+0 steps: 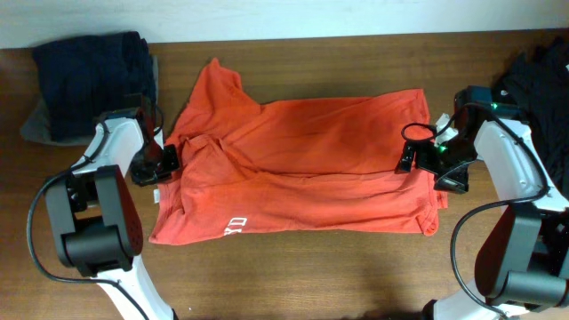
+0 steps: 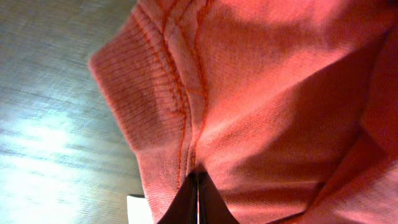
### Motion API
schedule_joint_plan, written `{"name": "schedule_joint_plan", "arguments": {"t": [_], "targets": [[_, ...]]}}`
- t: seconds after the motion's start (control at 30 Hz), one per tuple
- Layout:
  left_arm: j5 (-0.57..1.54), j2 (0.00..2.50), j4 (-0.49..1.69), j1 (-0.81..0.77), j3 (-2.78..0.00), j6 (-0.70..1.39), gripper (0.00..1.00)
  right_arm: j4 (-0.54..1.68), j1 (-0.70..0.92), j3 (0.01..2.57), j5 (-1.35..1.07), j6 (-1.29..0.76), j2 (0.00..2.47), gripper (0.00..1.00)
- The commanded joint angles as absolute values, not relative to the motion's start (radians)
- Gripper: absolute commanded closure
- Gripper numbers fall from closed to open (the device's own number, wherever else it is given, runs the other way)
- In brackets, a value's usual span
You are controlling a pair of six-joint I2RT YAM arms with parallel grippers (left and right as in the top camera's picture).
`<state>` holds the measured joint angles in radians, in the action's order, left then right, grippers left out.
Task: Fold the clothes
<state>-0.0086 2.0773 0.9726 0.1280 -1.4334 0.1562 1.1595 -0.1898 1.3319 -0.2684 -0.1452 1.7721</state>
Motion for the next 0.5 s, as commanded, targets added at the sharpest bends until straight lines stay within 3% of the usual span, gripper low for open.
{"name": "schedule_joint_plan", "arguments": {"t": [0.0, 0.17, 0.47], "targets": [[-0.076, 2.122, 1.028, 0.144, -1.478, 0.144, 0.96, 1.152, -0.181, 1.327, -0.277, -0.134, 1.773, 0.01], [-0.076, 2.094, 1.102, 0.144, -1.563, 0.152, 0.96, 1.140, -0.181, 1.327, -0.277, -0.135, 1.773, 0.01], [-0.101, 2.064, 1.272, 0.133, -1.793, 0.152, 0.87, 1.102, -0.181, 1.327, -0.278, -0.135, 1.773, 0.01]]}}
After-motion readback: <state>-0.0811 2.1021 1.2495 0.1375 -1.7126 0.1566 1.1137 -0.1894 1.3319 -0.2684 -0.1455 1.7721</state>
